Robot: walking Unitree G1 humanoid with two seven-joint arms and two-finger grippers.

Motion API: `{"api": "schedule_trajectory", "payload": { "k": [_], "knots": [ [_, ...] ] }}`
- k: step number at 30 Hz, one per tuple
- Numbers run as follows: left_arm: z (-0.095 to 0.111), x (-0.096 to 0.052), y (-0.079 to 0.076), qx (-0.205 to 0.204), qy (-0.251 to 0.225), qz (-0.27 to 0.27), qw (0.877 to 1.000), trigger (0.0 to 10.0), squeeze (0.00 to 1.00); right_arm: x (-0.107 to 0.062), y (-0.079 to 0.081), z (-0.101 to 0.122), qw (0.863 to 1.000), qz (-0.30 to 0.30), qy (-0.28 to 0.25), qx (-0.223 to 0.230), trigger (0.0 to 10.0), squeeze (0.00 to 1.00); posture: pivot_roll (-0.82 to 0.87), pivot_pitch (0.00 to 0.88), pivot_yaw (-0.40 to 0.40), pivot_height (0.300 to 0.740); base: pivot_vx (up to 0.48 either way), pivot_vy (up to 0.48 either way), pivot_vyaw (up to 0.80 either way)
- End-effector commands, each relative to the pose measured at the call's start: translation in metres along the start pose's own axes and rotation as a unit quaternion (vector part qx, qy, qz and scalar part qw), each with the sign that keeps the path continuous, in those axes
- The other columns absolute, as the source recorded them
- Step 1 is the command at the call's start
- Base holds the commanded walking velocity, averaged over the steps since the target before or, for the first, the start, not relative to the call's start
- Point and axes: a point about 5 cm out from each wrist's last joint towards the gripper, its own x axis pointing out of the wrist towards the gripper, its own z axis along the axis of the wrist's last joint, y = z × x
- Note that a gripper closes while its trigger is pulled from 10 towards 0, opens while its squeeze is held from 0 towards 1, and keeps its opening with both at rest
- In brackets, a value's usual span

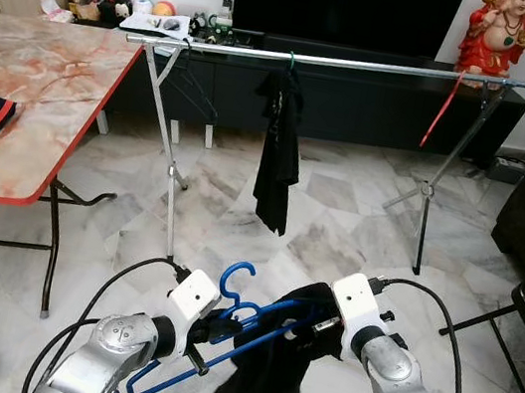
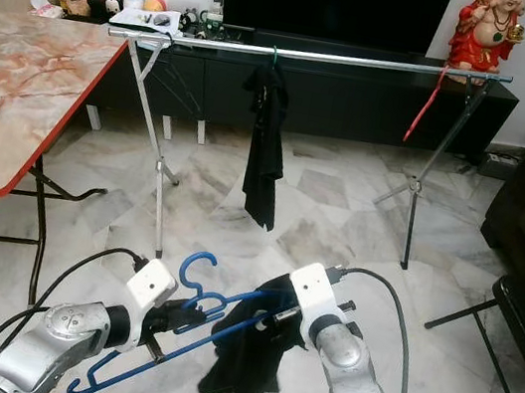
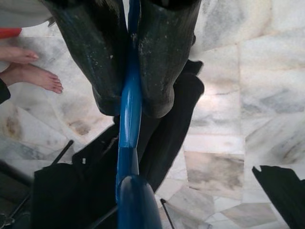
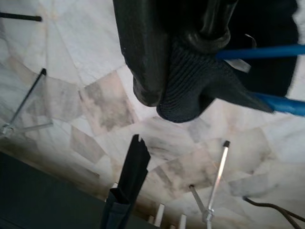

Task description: Hang hanger

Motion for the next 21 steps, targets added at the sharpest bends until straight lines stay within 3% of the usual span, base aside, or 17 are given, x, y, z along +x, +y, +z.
{"api": "schedule_trajectory", "payload": {
  "k": [1,12,16,21],
  "knots": [
    [0.001,-0.001,0.005,0.010,0.006,0.013,1.000,10.0,0.00,0.001,-0.010,0.008,1.000,-0.018,-0.011,-0.012,10.0,0.00,0.16,0.042,0.002,0.740,0.000,0.000,0.00],
    [0.005,0.002,0.004,0.011,-0.008,0.012,1.000,10.0,0.00,0.003,-0.003,0.009,1.000,-0.007,-0.019,-0.019,10.0,0.00,0.16,0.040,0.001,0.740,0.000,0.000,0.00],
    [0.016,0.005,0.004,0.005,-0.044,0.024,0.999,10.0,0.00,0.003,0.011,0.012,0.998,0.043,-0.032,-0.019,10.0,0.00,0.16,0.038,0.001,0.740,0.000,0.000,0.00],
    [0.027,0.006,0.004,-0.018,-0.089,0.030,0.995,10.0,0.00,0.003,0.012,0.012,0.999,0.041,-0.032,-0.015,10.0,0.00,0.16,0.039,0.001,0.740,0.000,0.000,0.00]
  ]
}}
